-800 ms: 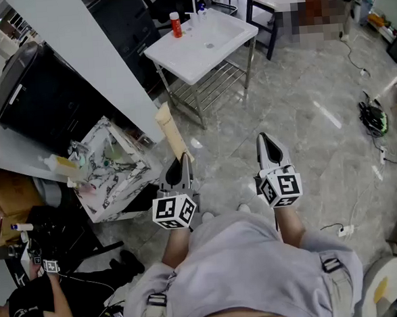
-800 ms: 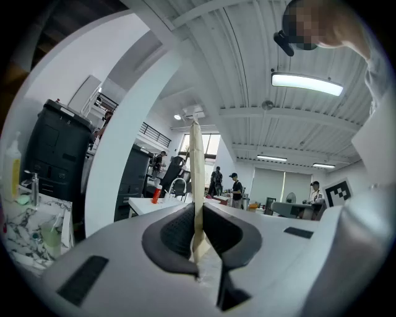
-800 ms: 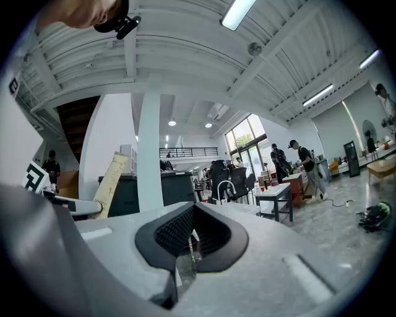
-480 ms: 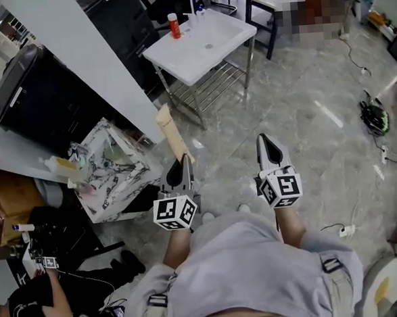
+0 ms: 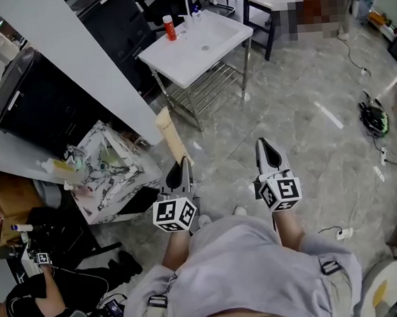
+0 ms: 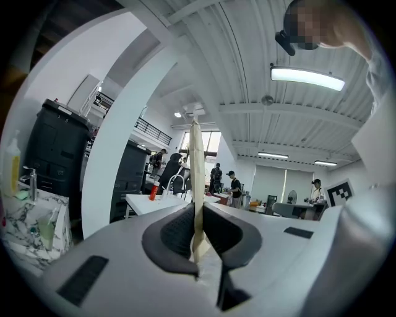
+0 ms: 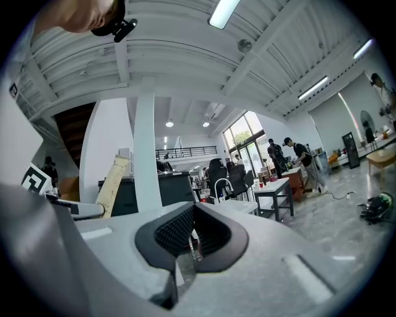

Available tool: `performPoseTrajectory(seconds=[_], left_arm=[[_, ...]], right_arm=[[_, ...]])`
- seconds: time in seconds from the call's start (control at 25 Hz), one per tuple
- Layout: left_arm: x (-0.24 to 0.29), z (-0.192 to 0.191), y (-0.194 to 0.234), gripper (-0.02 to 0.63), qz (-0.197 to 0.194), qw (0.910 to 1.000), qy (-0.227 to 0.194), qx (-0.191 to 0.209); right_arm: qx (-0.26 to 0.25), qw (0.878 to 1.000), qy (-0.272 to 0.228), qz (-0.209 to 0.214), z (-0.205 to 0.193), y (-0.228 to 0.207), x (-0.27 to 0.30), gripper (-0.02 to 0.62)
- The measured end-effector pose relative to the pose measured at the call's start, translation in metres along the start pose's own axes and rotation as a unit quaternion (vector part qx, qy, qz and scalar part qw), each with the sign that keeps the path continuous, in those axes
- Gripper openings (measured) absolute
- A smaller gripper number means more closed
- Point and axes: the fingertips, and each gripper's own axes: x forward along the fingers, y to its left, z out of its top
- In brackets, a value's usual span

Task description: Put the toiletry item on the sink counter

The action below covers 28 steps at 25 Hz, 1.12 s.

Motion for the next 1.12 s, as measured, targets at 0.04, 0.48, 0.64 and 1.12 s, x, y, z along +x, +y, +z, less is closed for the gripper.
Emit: performPoseTrajectory(seconds=[0.04,0.48,0.64,1.12], left_arm=[[0.003,-0.001,-0.003,0.032,0.0,1.0,0.0,0.001],[0.032,-0.02,-0.045,0.032,-0.001,1.0,0.001,-0.01],[0.041,-0.027,-0.051,0.032,-0.003,0.9999,0.01,-0.008],[0.102,-0.022,-0.018,0.032,-0.019,0.9996,0.013,-0.017]], right_arm=[[0.0,1.0,0.002,-0.001,-0.001,-0.005,-0.001,0.005],[-0.006,1.0,0.019,-0.005,-0.006,-0.063,-0.014,0.005],[-0.001,1.0,0.022,-0.006,-0.009,-0.073,-0.01,0.005],[-0.007,0.999,0.03,-0.014,-0.011,-0.079,0.052,0.005]])
